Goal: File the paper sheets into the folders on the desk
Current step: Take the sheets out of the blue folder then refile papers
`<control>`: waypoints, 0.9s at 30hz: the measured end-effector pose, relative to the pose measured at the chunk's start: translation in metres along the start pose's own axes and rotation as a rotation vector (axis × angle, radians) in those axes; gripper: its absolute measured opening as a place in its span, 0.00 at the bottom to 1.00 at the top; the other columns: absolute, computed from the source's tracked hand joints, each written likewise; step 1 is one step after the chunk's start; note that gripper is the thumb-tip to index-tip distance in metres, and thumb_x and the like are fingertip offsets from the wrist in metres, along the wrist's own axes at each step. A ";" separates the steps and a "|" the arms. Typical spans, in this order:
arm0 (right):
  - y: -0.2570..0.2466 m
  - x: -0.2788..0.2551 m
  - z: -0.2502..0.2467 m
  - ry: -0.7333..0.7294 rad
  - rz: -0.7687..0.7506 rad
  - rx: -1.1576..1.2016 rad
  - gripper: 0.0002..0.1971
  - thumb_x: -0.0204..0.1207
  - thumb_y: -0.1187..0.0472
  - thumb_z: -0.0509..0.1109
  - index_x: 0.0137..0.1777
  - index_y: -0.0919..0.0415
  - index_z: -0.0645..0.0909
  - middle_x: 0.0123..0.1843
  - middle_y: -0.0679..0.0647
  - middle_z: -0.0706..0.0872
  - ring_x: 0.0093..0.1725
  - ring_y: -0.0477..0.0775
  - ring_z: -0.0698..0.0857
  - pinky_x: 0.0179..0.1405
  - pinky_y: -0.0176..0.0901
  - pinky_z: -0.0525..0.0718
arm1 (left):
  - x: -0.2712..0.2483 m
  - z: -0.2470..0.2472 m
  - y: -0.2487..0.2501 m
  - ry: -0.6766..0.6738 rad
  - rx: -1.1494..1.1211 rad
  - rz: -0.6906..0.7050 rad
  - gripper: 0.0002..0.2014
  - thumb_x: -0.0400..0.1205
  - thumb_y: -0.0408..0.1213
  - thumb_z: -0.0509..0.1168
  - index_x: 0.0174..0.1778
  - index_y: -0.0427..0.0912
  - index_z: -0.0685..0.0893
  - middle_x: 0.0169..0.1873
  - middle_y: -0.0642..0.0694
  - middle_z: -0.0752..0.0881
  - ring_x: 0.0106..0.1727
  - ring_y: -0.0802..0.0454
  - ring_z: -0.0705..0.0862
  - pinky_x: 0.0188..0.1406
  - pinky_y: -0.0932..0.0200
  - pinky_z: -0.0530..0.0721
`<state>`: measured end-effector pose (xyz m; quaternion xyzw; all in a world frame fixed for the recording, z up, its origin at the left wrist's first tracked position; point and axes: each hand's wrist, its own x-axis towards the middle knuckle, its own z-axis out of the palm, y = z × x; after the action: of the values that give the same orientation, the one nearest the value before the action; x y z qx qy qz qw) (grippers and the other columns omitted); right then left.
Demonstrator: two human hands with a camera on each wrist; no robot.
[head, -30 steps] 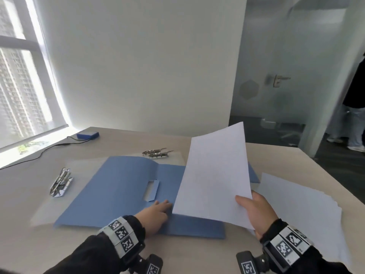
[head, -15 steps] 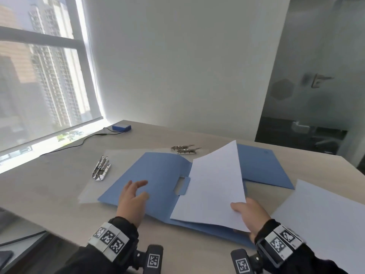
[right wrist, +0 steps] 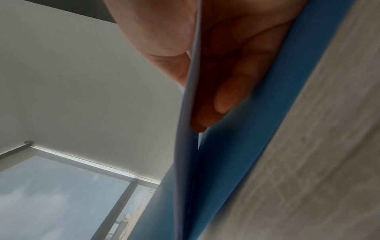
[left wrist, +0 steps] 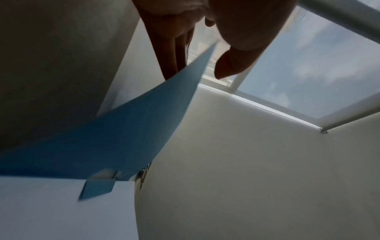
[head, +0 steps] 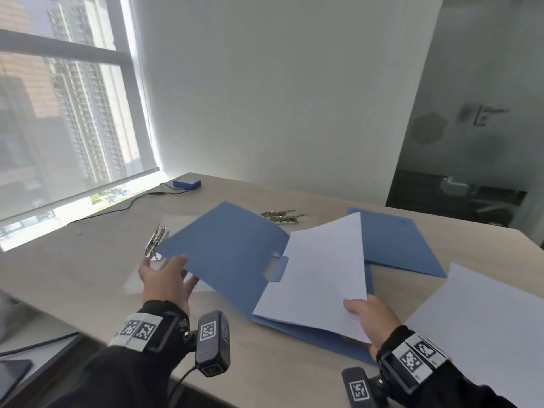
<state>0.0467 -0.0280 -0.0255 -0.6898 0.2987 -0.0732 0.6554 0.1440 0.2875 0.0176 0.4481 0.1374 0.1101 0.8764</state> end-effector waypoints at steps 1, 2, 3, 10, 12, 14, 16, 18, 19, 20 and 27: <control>0.000 0.000 0.000 -0.001 0.004 0.004 0.07 0.78 0.69 0.69 0.54 0.68 0.84 0.49 0.68 0.91 0.49 0.73 0.89 0.50 0.70 0.87 | -0.002 0.002 -0.002 -0.056 -0.027 -0.020 0.36 0.79 0.26 0.62 0.81 0.53 0.60 0.62 0.39 0.84 0.53 0.44 0.87 0.48 0.47 0.89; 0.000 -0.001 0.000 -0.004 0.009 0.007 0.07 0.78 0.69 0.69 0.54 0.68 0.84 0.49 0.68 0.91 0.50 0.73 0.89 0.50 0.70 0.87 | -0.005 0.004 -0.005 -0.125 -0.006 -0.048 0.31 0.80 0.26 0.61 0.80 0.48 0.65 0.59 0.39 0.86 0.49 0.44 0.89 0.44 0.49 0.90; 0.001 0.000 -0.001 -0.005 0.013 0.015 0.07 0.78 0.69 0.69 0.54 0.68 0.84 0.49 0.68 0.91 0.50 0.72 0.89 0.51 0.69 0.87 | -0.008 0.005 -0.010 -0.183 0.044 -0.088 0.25 0.81 0.26 0.60 0.76 0.43 0.71 0.58 0.40 0.88 0.46 0.45 0.89 0.42 0.51 0.90; 0.002 -0.002 -0.002 0.007 0.026 0.056 0.06 0.77 0.70 0.69 0.52 0.67 0.83 0.50 0.67 0.90 0.51 0.71 0.89 0.46 0.57 0.86 | -0.043 0.021 -0.050 -0.392 0.296 -0.275 0.19 0.79 0.22 0.55 0.57 0.46 0.83 0.46 0.44 0.90 0.44 0.42 0.87 0.43 0.49 0.86; 0.002 -0.002 -0.002 0.010 0.024 0.061 0.05 0.77 0.71 0.69 0.51 0.66 0.83 0.50 0.67 0.90 0.51 0.71 0.89 0.47 0.59 0.87 | -0.049 0.023 -0.054 -0.434 0.287 -0.294 0.22 0.72 0.23 0.55 0.58 0.43 0.84 0.44 0.43 0.87 0.43 0.43 0.83 0.41 0.49 0.81; 0.001 -0.002 -0.001 0.003 0.020 0.057 0.06 0.77 0.71 0.68 0.52 0.67 0.83 0.49 0.66 0.91 0.49 0.69 0.90 0.47 0.57 0.86 | -0.051 0.022 -0.054 -0.472 0.228 -0.346 0.25 0.67 0.26 0.53 0.55 0.41 0.86 0.42 0.42 0.86 0.42 0.43 0.81 0.41 0.51 0.78; 0.001 -0.001 -0.002 -0.003 0.012 0.052 0.06 0.77 0.71 0.68 0.51 0.65 0.83 0.49 0.64 0.91 0.48 0.67 0.89 0.48 0.53 0.86 | -0.050 0.022 -0.053 -0.465 0.168 -0.425 0.23 0.70 0.28 0.50 0.53 0.38 0.87 0.43 0.41 0.87 0.41 0.42 0.82 0.42 0.51 0.78; 0.000 -0.003 -0.003 -0.014 0.003 0.044 0.06 0.78 0.72 0.68 0.51 0.65 0.83 0.49 0.64 0.90 0.47 0.66 0.89 0.50 0.53 0.86 | -0.047 0.025 -0.054 -0.405 0.186 -0.461 0.20 0.77 0.33 0.51 0.51 0.35 0.87 0.45 0.41 0.89 0.40 0.41 0.84 0.40 0.51 0.82; 0.000 -0.002 -0.003 -0.022 0.006 0.046 0.06 0.78 0.72 0.68 0.50 0.64 0.83 0.49 0.64 0.90 0.47 0.65 0.88 0.50 0.53 0.86 | -0.043 0.027 -0.056 -0.371 0.237 -0.456 0.17 0.80 0.36 0.52 0.48 0.35 0.87 0.44 0.41 0.90 0.39 0.41 0.85 0.39 0.51 0.83; -0.001 -0.003 -0.004 -0.028 0.007 0.040 0.06 0.78 0.72 0.67 0.50 0.65 0.83 0.49 0.64 0.90 0.46 0.65 0.88 0.50 0.53 0.85 | -0.042 0.030 -0.058 -0.359 0.313 -0.445 0.16 0.83 0.37 0.55 0.47 0.35 0.87 0.43 0.41 0.91 0.38 0.41 0.86 0.38 0.52 0.83; -0.005 -0.007 -0.006 -0.066 0.010 0.019 0.07 0.78 0.72 0.67 0.53 0.65 0.83 0.47 0.62 0.89 0.44 0.63 0.87 0.45 0.48 0.82 | -0.049 0.051 -0.071 -0.436 0.565 -0.521 0.07 0.83 0.33 0.63 0.47 0.34 0.86 0.29 0.36 0.90 0.32 0.42 0.87 0.52 0.37 0.86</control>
<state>0.0401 -0.0295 -0.0178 -0.6842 0.2796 -0.0501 0.6717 0.1200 0.1927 -0.0050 0.6335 0.0822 -0.2537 0.7264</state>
